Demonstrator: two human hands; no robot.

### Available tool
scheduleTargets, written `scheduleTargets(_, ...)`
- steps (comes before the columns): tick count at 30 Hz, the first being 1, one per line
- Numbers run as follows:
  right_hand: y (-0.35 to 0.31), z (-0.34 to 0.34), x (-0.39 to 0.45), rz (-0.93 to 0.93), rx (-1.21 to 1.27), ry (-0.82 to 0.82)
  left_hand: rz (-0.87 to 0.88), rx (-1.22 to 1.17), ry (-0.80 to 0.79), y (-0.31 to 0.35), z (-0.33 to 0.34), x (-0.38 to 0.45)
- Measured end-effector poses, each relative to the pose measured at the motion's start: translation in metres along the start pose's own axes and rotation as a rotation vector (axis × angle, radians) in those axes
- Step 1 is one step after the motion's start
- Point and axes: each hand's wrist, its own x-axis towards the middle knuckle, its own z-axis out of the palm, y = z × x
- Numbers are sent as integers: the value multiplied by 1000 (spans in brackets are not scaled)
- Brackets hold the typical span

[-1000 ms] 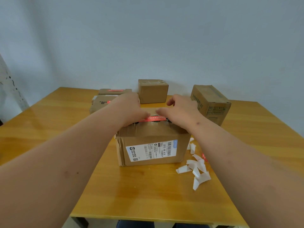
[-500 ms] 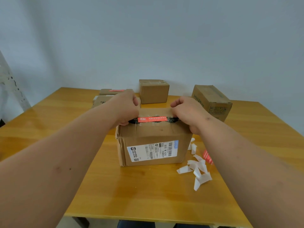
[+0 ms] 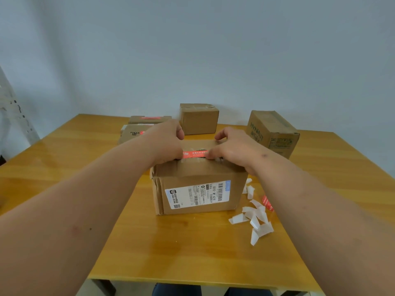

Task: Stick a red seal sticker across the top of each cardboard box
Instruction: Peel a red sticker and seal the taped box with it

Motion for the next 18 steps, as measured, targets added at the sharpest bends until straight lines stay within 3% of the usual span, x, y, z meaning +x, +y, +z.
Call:
scheduleTargets(8,2,-2,0,-16,81,-28,-29,-91,-3,-18,-3,3)
scheduleTargets(15,7,0,4,-48,7,54,-53,-149,69,-21,1,9)
scheduleTargets(18,11,-13,-1,-72,10,-54,-62,-277,123,-30,-3,8)
